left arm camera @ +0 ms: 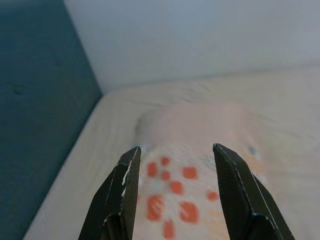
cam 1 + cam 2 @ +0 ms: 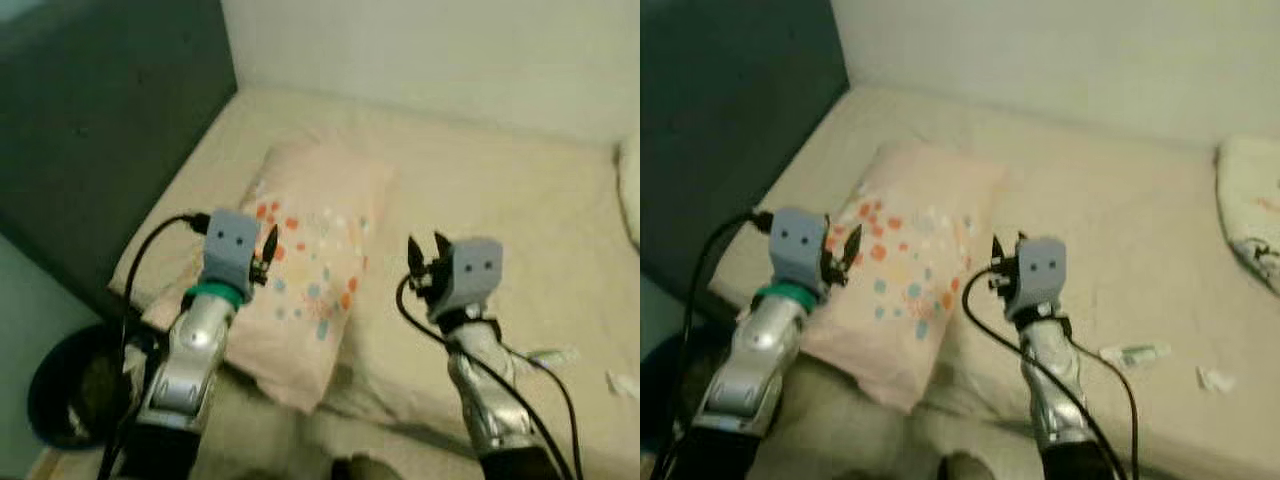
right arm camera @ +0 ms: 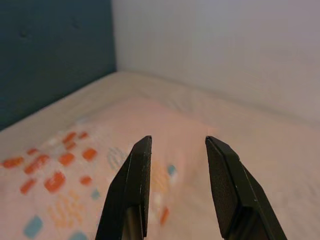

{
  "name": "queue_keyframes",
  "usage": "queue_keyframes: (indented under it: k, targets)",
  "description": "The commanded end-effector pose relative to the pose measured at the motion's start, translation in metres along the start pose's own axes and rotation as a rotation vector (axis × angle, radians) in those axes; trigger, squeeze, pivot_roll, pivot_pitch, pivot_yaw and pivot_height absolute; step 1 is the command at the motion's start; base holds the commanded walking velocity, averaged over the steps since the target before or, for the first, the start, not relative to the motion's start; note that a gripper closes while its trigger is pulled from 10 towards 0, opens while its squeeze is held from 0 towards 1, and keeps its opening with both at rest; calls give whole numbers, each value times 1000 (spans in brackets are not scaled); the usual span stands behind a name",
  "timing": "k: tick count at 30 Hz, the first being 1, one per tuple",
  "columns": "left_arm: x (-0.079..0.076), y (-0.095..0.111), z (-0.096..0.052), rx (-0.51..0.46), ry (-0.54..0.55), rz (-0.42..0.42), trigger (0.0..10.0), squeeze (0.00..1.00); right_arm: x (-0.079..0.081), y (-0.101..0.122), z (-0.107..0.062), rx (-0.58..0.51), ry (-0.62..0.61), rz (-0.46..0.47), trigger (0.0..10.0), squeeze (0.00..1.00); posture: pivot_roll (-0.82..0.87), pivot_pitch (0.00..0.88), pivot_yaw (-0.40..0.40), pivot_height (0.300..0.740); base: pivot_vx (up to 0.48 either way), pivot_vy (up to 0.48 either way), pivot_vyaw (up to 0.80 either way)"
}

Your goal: Clean up the room

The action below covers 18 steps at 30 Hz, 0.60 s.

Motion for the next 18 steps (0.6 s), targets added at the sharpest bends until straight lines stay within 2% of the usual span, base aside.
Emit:
queue_keyframes:
  k: [1, 8, 18]
  targets:
    - [5, -10, -4, 33, 17, 1, 10000, 0, 3, -4, -3, 16, 6, 12, 10000, 0, -87, 93, 56, 740, 379, 0, 0]
    - [5, -10, -4, 33, 18, 5, 10000, 0, 3, -4, -4, 18, 7, 12, 10000, 0, -89, 95, 55, 740, 350, 0, 0]
    - [0, -11, -4, 32, -12, -8, 10000, 0, 3, -5, -4, 21, 10, 14, 10000, 0, -92, 95, 54, 740, 0, 0, 0]
Point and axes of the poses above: a point about 5 cm out from each wrist's last joint towards the gripper, its own z axis pointing out of the wrist towards the gripper, its own y axis along the axis of the wrist's last joint, x = y × z, the point moved 5 cm from there along z, pointing out of the wrist towards the gripper, and after that the axes turned 1 degree about -z, right-handed, at the moved point
